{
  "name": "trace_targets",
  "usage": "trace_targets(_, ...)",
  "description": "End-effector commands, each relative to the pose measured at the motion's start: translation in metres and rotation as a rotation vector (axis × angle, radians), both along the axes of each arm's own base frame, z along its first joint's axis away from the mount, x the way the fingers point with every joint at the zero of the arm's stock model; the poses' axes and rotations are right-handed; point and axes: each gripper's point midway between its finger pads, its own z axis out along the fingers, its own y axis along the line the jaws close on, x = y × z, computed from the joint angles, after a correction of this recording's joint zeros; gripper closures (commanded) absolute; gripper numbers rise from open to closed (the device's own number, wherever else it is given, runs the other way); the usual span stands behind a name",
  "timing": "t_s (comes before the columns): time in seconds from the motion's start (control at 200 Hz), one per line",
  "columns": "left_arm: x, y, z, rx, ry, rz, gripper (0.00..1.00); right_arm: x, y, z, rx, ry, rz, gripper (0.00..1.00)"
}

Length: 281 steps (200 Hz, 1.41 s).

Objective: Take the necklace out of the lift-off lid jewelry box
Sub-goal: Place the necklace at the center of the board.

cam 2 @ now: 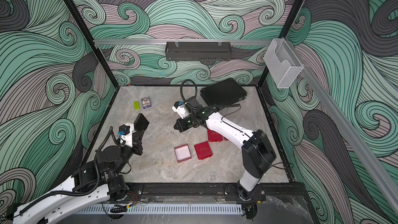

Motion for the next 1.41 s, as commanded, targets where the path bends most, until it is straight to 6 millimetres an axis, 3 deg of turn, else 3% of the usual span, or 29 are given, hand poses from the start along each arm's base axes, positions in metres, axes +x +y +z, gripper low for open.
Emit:
trace_targets(0.0,0.005,0.004,0.006,-0.022,0.026,0.039,1.0,0.011,0.029,0.012,0.042,-0.025,0.003,1.0)
trace_targets(0.305,0.014,0.018,0.019,-0.08,0.034,0.089,1.0,0.031,0.079,0.008,0.058,0.002,0.049,1.0)
trace_targets(0.525,0.011,0.017,0.013,-0.077,0.052,0.061,1.0,0.043,0.081,0.002,0.029,-0.022,0.043,1.0)
trace_targets(0.64,0.012,0.003,0.008,-0.067,0.074,0.005,1.0,0.052,0.054,-0.013,-0.064,-0.037,-0.015,1.0)
trace_targets(0.876,0.015,-0.027,-0.001,-0.043,0.109,-0.116,1.0,0.061,-0.047,-0.055,-0.241,0.005,-0.207,1.0)
trace_targets(1.046,0.011,-0.062,-0.01,-0.03,0.151,-0.277,1.0,0.055,-0.103,-0.096,-0.341,0.102,-0.297,1.0)
trace_targets(1.271,0.006,-0.093,-0.027,-0.047,0.235,-0.408,1.0,0.05,-0.136,-0.124,-0.429,0.174,-0.357,1.0)
trace_targets(1.401,0.001,-0.103,-0.03,-0.07,0.255,-0.459,1.0,0.05,-0.145,-0.124,-0.474,0.168,-0.371,0.77)
